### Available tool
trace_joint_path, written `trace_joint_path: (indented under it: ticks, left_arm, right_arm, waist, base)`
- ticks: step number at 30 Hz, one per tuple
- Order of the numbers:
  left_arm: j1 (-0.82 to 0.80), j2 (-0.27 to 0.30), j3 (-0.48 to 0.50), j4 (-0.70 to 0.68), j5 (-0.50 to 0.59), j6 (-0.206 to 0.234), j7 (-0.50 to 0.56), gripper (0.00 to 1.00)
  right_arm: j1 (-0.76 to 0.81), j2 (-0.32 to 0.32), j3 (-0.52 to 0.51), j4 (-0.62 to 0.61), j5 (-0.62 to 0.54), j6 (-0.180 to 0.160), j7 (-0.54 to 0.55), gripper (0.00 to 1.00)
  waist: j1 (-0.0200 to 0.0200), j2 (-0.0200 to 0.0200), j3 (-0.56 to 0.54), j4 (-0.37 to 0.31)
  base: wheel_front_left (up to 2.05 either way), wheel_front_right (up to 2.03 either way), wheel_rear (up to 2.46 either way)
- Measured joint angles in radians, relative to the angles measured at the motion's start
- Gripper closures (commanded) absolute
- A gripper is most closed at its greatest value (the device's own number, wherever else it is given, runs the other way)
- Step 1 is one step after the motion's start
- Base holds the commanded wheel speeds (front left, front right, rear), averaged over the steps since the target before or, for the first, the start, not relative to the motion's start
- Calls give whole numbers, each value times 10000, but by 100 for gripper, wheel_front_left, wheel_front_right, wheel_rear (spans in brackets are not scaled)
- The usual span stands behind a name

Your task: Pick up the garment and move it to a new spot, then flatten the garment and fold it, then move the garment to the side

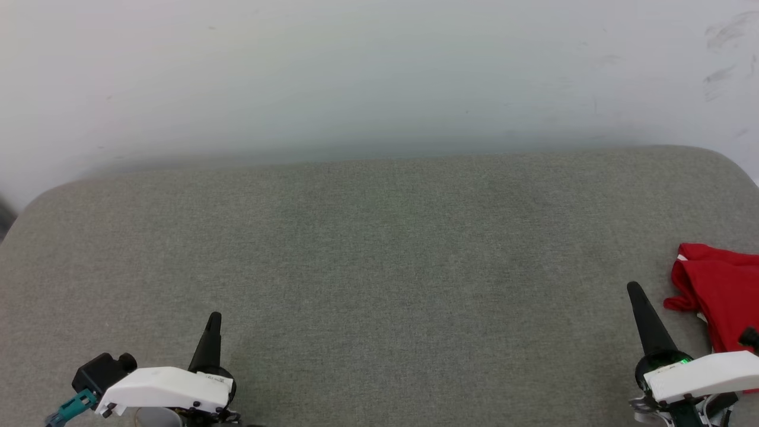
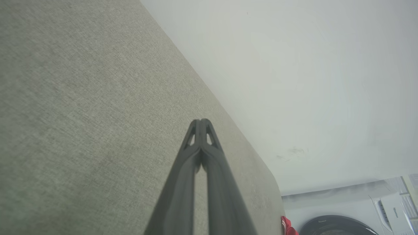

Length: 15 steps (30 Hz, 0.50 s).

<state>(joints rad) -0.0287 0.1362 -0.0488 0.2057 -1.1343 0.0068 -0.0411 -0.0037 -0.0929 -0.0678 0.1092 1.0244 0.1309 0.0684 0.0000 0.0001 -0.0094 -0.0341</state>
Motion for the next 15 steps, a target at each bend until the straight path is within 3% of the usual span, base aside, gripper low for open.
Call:
trace_joint_path:
  ticks: [15]
  left_arm:
    - [-199,-215,422,111,-1306,-370,387,100]
  right_arm:
    - [-308,88,-113,364,1588,0,109,100]
  waist:
    - [1,0,27,74]
  base:
    - [0,0,0]
